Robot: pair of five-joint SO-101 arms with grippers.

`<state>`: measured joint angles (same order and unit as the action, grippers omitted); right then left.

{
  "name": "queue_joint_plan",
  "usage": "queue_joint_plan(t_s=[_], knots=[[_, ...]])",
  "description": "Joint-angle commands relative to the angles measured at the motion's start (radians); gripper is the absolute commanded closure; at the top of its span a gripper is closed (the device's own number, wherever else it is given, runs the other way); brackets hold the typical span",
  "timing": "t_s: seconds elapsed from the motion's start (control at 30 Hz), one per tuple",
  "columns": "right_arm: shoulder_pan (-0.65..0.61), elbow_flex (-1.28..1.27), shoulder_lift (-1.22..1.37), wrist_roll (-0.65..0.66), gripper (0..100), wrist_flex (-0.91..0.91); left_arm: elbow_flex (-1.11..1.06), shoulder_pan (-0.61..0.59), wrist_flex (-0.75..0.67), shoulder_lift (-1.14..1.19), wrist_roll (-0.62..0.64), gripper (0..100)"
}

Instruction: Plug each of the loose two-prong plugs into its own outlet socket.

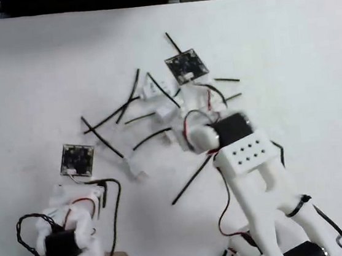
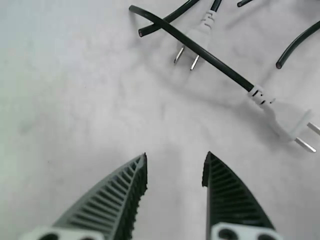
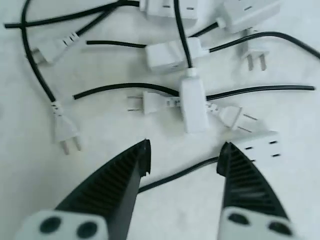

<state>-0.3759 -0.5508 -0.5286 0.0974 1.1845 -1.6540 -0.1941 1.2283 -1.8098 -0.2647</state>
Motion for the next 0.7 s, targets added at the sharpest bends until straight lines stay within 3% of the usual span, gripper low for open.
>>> queue_joint_plan(t_s=[0.0,0.33,0.67], knots=[[0.084,0.005,-0.016,0.238,77.9,0.012,0.015,-0.008,-0.025,-0.010,0.002,81],[0.128,0.075,0.314,0.575,77.6,0.005,0.015,-0.007,-0.025,-0.010,0.002,81],[0.140,0.276,0.573,0.738,77.9,0.007,0.015,-0.007,-0.025,-0.010,0.002,81]])
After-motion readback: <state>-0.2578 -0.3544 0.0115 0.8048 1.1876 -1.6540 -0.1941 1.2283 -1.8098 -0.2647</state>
